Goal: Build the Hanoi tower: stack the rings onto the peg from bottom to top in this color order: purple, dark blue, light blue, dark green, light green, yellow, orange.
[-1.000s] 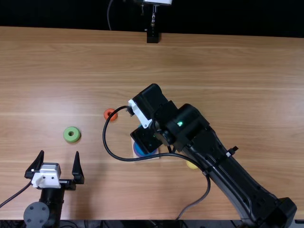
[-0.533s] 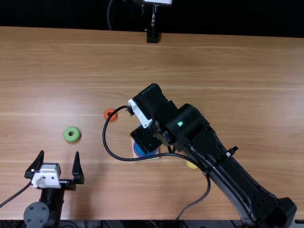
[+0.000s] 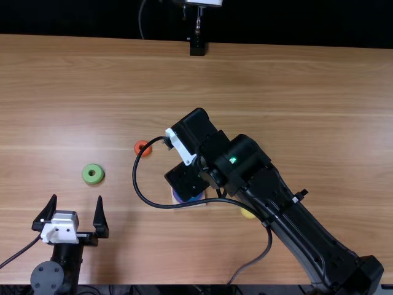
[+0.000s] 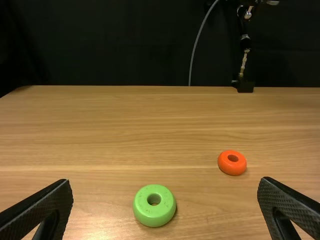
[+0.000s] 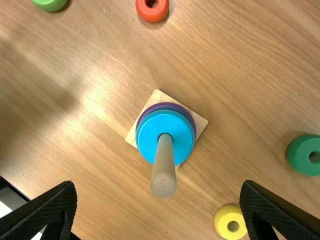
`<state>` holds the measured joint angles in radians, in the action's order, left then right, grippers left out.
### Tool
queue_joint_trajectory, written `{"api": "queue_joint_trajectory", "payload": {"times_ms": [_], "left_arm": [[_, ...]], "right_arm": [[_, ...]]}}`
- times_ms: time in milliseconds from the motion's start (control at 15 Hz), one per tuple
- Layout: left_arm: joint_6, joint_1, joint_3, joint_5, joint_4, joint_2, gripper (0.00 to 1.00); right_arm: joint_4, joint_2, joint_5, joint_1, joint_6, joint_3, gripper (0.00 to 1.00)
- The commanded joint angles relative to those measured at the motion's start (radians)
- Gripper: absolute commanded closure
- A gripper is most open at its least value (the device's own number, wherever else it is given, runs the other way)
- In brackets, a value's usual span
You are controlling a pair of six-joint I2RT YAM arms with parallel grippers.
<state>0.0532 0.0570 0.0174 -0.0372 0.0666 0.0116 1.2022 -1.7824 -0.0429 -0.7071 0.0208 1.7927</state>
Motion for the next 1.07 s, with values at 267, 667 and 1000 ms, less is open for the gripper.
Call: {"api": "queue_joint_trajectory", "payload": {"times_ms": [267, 667, 1000], "left_arm": [[-0.009, -0.009, -0.017, -0.001, 0.014, -0.012, 0.0], [-0.009, -0.009, -0.017, -0.001, 0.014, -0.012, 0.0], [-0.009, -0.009, -0.017, -0.001, 0.014, -0.012, 0.0]], "right_arm": [[-0.172, -0.014, 0.004, 0.012, -0.002, -0.007, 0.0], [-0.48, -0.008, 0.006, 0.236, -0.002, -0.131, 0.0], [-0.717, -0.012, 0.008, 0.403, -0.002, -0.348, 0.0]]}}
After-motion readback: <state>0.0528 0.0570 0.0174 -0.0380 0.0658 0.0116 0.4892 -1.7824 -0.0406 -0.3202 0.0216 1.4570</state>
